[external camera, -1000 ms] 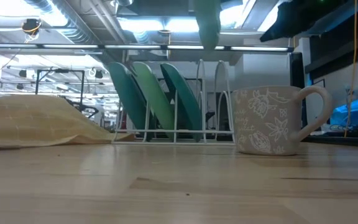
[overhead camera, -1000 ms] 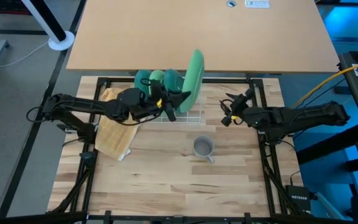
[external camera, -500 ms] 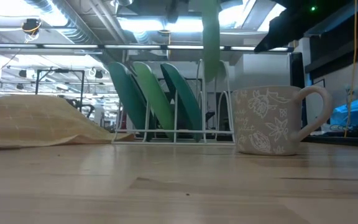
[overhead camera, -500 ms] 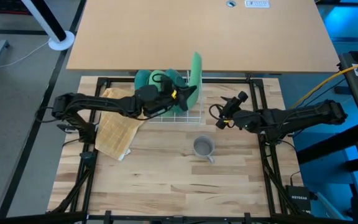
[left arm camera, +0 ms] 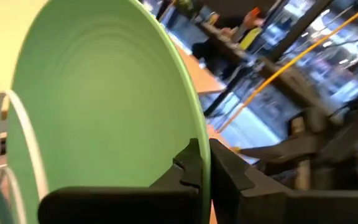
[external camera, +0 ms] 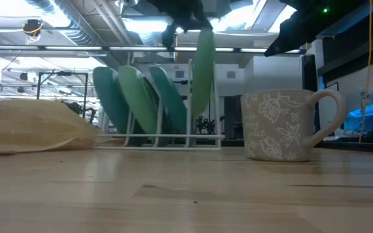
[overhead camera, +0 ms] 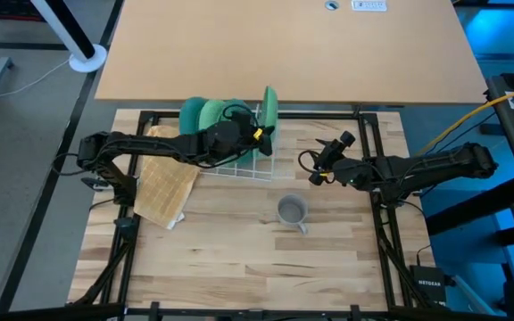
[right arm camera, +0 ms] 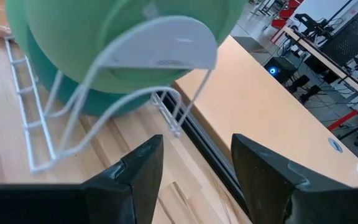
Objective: Sort dishes
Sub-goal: Put the green plate into the dish rack
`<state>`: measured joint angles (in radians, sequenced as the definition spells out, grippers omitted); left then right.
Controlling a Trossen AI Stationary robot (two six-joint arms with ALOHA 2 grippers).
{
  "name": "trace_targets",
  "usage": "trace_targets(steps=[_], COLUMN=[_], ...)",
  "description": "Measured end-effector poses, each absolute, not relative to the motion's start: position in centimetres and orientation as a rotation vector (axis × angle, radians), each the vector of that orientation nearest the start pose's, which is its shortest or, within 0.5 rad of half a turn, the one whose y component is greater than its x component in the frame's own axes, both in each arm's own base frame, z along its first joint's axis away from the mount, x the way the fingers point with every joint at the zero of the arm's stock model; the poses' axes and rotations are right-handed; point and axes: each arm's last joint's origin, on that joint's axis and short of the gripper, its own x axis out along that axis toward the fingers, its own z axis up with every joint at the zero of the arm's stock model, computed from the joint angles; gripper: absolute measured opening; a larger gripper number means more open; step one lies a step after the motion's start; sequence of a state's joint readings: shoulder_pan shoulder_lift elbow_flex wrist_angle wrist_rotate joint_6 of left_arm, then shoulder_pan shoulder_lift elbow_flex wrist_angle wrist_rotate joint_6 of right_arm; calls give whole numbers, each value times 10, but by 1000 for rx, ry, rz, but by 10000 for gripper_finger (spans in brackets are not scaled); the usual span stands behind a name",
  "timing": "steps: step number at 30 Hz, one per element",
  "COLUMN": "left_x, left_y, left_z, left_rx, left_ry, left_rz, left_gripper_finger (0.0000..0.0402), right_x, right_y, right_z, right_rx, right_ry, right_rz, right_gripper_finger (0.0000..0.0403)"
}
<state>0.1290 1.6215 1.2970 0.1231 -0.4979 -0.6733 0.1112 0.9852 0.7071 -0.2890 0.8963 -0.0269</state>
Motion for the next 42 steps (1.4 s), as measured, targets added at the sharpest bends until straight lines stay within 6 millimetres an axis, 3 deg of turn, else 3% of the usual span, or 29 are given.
trace_targets(steps=[10, 17, 25, 32, 42], left_x=[369, 368, 363, 361, 351], left_y=[63, 64, 66, 65, 75], left_z=[322, 318, 306, 310, 326], left_rx=[-607, -591, -480, -322, -182], left_ry=[34, 74, 238, 286, 279], left_rz=[694, 712, 741, 712, 717], left_gripper_finger=[7, 36, 84, 124, 128], right_x=[200, 200, 200, 200, 200], right_y=[0, 0, 0, 0, 0], right_z=[268, 268, 268, 268, 268], right_rx=[-305, -305, -305, -306, -306], right_ry=[519, 519, 519, 520, 521], right_rz=[-757, -758, -757, -757, -757], right_gripper_finger=[195, 195, 195, 195, 195])
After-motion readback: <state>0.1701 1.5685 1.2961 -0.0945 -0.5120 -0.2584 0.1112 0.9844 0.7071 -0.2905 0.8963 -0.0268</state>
